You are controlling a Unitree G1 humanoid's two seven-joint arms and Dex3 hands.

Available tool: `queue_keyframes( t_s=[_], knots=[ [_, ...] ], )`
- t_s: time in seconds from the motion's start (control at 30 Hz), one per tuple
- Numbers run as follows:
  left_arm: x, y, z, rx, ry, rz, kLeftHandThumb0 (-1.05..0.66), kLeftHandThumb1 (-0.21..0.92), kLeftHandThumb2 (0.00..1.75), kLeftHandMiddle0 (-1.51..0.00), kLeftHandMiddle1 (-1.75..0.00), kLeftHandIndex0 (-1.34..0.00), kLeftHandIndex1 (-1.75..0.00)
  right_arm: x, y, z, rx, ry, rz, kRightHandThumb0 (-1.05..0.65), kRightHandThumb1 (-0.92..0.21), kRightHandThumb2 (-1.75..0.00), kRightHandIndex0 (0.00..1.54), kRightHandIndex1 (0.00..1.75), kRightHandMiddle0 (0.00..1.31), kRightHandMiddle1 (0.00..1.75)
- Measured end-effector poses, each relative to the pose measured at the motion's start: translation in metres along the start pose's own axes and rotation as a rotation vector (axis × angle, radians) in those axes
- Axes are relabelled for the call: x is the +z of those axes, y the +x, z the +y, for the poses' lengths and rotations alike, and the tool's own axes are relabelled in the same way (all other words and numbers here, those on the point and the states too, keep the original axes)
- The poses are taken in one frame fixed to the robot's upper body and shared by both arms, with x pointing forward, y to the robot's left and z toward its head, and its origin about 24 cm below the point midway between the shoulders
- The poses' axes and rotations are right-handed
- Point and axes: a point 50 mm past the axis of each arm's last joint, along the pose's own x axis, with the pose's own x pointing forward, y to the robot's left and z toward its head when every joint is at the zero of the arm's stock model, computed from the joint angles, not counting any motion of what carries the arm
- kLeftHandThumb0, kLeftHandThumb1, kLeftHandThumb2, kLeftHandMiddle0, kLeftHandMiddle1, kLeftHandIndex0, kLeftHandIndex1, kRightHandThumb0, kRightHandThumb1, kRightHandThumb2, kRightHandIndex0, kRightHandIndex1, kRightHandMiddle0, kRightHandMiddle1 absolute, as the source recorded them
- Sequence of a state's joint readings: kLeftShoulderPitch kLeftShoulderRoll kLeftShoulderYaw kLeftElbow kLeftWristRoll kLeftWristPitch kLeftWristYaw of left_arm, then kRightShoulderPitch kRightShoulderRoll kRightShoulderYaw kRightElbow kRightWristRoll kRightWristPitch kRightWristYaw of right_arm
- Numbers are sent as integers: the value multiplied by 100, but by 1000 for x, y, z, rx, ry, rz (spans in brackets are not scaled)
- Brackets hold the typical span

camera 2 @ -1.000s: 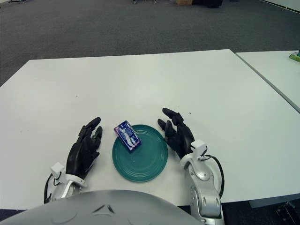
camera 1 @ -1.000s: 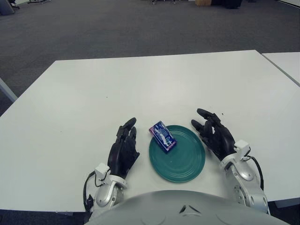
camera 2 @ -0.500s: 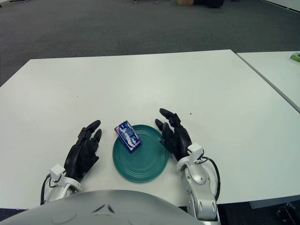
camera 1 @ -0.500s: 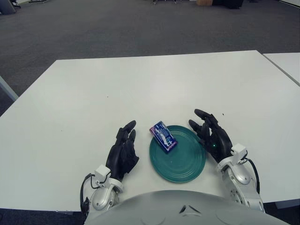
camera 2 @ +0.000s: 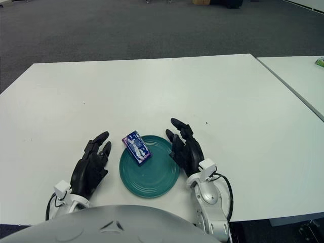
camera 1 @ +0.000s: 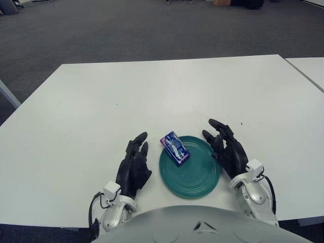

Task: Put the gum into the plate.

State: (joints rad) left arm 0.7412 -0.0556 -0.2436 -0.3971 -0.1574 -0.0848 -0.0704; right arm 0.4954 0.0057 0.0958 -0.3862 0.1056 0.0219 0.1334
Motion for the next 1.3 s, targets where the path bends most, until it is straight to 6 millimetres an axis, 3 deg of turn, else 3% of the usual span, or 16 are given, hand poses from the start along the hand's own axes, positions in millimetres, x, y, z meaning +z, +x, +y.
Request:
queue_keyframes(
  t_s=[0.83, 1.3],
  knots=[
    [-5, -3, -7, -7, -19, -15, -105, 92, 113, -24, 0, 0, -60, -1, -2, -2, -30, -19, -67, -80, -92, -91, 47, 2, 0, 80],
    [-6, -2, -9, -18, 1, -18, -105, 92, 114, -28, -2, 0, -65, -2, -4, -4, -52, -11, -61, -78, -92, -89, 47, 1, 0, 82]
  ],
)
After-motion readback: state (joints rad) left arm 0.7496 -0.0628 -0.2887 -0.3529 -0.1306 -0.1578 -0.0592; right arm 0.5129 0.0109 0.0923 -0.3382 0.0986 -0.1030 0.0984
